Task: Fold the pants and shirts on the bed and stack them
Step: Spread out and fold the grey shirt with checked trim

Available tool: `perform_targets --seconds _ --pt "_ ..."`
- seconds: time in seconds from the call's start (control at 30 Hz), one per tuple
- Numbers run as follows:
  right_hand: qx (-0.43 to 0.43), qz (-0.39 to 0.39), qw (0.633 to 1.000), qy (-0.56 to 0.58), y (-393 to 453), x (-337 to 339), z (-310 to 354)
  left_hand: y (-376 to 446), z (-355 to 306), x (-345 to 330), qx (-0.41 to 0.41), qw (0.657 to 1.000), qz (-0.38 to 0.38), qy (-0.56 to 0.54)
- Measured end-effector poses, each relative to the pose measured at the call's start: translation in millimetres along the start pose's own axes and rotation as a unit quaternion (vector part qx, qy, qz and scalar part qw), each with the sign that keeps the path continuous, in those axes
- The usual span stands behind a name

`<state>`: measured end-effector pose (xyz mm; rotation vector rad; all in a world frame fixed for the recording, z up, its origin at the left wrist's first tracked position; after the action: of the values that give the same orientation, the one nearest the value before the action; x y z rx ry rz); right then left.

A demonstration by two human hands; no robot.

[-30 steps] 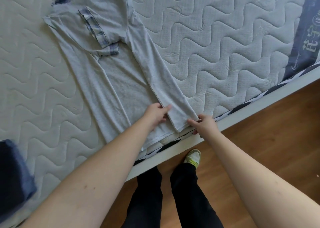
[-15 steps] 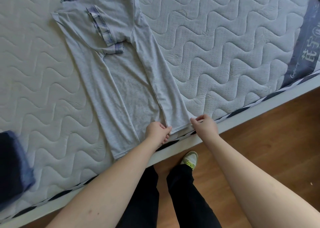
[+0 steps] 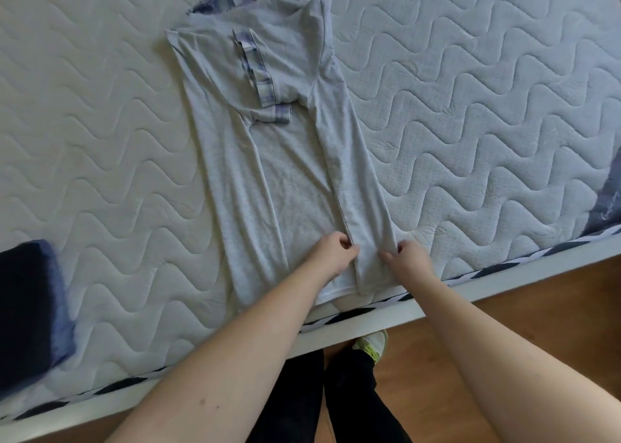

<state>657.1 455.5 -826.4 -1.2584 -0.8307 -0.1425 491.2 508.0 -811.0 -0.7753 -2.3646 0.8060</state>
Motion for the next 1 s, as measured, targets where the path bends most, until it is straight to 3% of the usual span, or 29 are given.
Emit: perform_targets --seconds 0.1,0.23,0.33,0.47,0.6,0.8,1.0 --pt "-0.019 -0.005 1.000 -0.016 -4 2 -14 -7 -2 -11 0.037 0.986 0.077 -0.144" --pt "-0.038 -0.041 0.998 0.004 -20 8 -20 -17 7 -8 0.052 0.983 0.123 -0.127" --pt "0.021 -0.104 0.994 0.008 -34 13 -3 -21 19 9 0.060 0.981 0.082 -0.167" --pt "0.139 -0.099 0.985 -0.004 -55 1 33 -12 22 31 0.037 0.977 -0.017 -0.210" --pt "0.143 -0.105 0.978 -0.111 -59 -23 51 17 8 51 0.000 0.961 -0.103 -0.256" --pt "0.128 -0.108 0.949 -0.266 -45 -24 27 86 -35 65 -0.020 0.966 -0.177 -0.185" --pt "0.228 -0.122 0.930 -0.259 -52 -13 17 122 -61 76 0.000 0.983 -0.165 -0.083"
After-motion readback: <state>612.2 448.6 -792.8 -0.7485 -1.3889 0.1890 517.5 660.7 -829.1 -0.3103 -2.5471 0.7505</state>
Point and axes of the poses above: each hand's wrist, its own y-axis towards the middle knuckle, its own x-axis out of the back of the hand, z = x × y, the point moved 1 cm from there along y, towards the middle knuckle, and after that the axes turned 14 degrees about -x, right-handed, at the moved point
